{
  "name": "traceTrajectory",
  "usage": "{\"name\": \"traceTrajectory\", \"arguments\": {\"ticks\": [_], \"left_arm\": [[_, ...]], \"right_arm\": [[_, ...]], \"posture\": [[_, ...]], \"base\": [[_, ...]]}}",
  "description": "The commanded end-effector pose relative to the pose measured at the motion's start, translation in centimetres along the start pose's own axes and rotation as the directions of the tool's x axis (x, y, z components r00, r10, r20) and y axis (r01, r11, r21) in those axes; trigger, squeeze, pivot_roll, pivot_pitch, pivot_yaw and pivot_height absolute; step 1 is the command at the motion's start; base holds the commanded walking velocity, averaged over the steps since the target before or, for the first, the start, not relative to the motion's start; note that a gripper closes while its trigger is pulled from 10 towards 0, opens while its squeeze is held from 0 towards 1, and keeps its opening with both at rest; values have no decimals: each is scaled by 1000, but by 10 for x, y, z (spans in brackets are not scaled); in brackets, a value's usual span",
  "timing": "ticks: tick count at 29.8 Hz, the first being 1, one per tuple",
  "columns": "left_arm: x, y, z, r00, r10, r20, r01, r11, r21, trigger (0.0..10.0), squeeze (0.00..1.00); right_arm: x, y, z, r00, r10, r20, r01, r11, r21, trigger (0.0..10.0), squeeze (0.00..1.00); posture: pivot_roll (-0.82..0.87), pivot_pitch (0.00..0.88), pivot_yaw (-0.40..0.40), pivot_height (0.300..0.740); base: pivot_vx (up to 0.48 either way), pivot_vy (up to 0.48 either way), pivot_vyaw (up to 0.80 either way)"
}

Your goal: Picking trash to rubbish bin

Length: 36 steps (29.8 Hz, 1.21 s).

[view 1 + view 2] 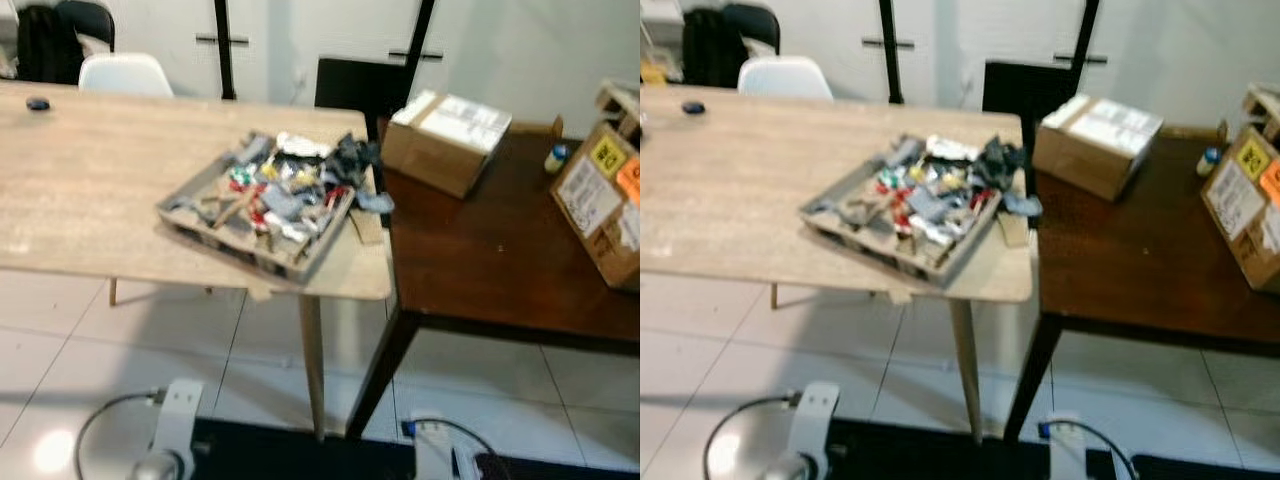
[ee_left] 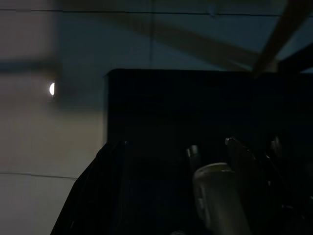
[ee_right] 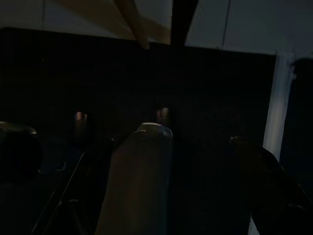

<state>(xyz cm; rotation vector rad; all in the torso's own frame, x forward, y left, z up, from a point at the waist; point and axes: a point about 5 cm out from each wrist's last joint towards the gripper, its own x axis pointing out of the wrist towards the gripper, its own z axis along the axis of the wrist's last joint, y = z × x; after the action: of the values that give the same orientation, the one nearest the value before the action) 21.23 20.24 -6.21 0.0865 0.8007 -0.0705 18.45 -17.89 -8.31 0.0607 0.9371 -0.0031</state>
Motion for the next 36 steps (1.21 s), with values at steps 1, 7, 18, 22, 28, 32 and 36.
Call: {"name": "traceTrajectory", "arguments": {"ticks": [1, 7, 18, 22, 28, 32, 36], "left_arm": [[-1, -5, -7, 1000, -4, -24, 4, 1000, -5, 10000, 0], [0, -6, -5, 1000, -4, -14, 4, 1000, -15, 10000, 0], [0, 7, 18, 994, -76, 81, 67, 991, 118, 10000, 0], [-6, 0, 37, 928, -369, 52, 316, 852, 418, 10000, 0], [-24, -2, 80, 776, -630, 20, 552, 695, 462, 10000, 0], [-41, -5, 116, 698, -715, 39, 609, 622, 492, 10000, 0], [-58, -6, 152, 644, -756, 118, 597, 594, 539, 10000, 0]], "right_arm": [[-1, -8, -1, 1000, -22, -10, 22, 1000, -1, 10000, 0], [-1, -9, 0, 1000, -21, -9, 21, 1000, -3, 10000, 0], [2, 0, 41, 982, 110, 154, -103, 993, -55, 10000, 0], [-3, 7, 73, 911, 326, 251, -300, 944, -140, 10000, 0], [-27, 25, 110, 702, 674, 229, -568, 725, -391, 10000, 0], [-51, 35, 135, 548, 808, 214, -668, 577, -469, 10000, 0], [-72, 41, 159, 424, 872, 245, -718, 489, -496, 10000, 0]], "posture": [[87, 82, 0, 740], [87, 80, -2, 740], [89, 89, -10, 740], [90, 93, -15, 740], [86, 92, -17, 740], [85, 91, -18, 740], [84, 89, -18, 740]], "base": [[0, 0, 0], [0, 0, 0], [0, 0, 0], [0, 0, 0], [0, 0, 0], [0, 0, 0], [0, 0, 0]]}}
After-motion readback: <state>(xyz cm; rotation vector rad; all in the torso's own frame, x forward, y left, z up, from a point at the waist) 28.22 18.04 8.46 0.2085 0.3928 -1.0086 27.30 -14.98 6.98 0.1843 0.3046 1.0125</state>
